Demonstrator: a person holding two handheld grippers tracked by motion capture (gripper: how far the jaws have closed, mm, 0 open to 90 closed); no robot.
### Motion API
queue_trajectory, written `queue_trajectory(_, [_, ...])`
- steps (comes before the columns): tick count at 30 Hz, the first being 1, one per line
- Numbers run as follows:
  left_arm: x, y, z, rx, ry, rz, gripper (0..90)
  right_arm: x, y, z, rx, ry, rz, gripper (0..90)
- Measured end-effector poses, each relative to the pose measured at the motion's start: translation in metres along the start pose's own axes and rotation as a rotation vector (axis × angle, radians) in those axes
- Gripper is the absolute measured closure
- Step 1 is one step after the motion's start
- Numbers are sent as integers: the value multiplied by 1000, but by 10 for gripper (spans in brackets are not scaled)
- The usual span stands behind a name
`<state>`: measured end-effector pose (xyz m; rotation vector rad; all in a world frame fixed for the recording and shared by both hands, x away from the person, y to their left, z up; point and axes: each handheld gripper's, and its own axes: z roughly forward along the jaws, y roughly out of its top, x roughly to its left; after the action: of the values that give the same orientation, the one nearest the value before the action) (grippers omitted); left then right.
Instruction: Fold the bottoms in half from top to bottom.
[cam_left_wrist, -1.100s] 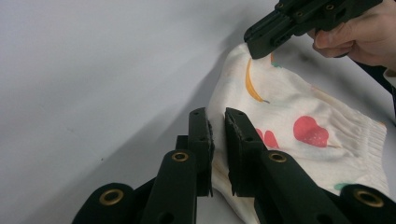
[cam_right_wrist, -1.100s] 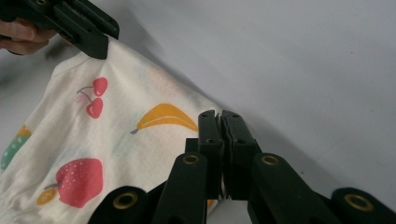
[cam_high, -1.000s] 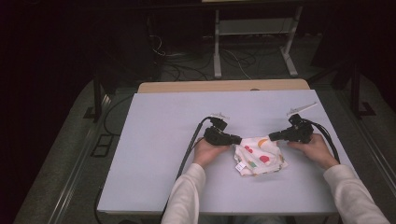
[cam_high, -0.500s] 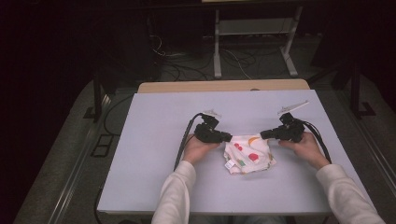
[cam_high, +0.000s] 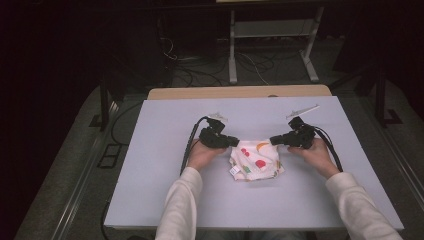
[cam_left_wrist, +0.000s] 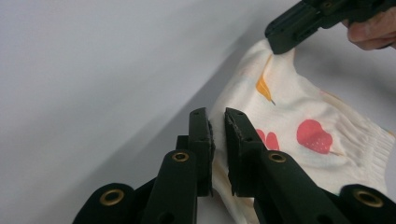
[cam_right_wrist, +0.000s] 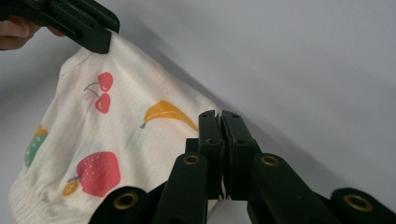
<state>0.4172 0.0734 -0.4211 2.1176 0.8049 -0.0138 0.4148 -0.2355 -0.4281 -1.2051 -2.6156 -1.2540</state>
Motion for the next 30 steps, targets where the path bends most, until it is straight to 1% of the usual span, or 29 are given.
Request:
queue_trajectory(4, [11,3,0,-24,20,6,807,1,4,4,-8,-4,15,860])
queue_trajectory(5, [13,2,2,-33,18,4,807,0,4,5,-11,-8,22,860])
queue_trajectory(6, [15,2,3,-30,24,7,808,0,5,6,-18,-17,28,860])
queue_trajectory(9, [20,1,7,-17,33,18,807,-3,5,9,-45,-26,55,860])
queue_trajectory(11, [23,1,5,-22,37,21,807,-4,5,12,-54,-25,62,860])
queue_trajectory(13, [25,2,5,-24,48,25,808,-4,6,14,-54,-31,61,860])
queue_trajectory(16, [29,6,5,13,61,53,808,-2,9,18,-57,-44,51,860])
queue_trajectory(19, [32,8,5,14,72,59,808,1,14,22,-51,-75,35,860])
queue_trajectory(22, [35,7,4,4,76,54,808,0,17,24,-64,-82,50,860])
queue_trajectory(24, [38,6,5,-2,73,39,808,-2,18,26,-73,-80,58,860])
queue_trajectory(27, [42,4,6,-5,73,25,808,-1,18,30,-78,-98,62,860])
queue_trajectory(30, [45,3,8,-7,78,33,808,0,18,33,-93,-124,58,860])
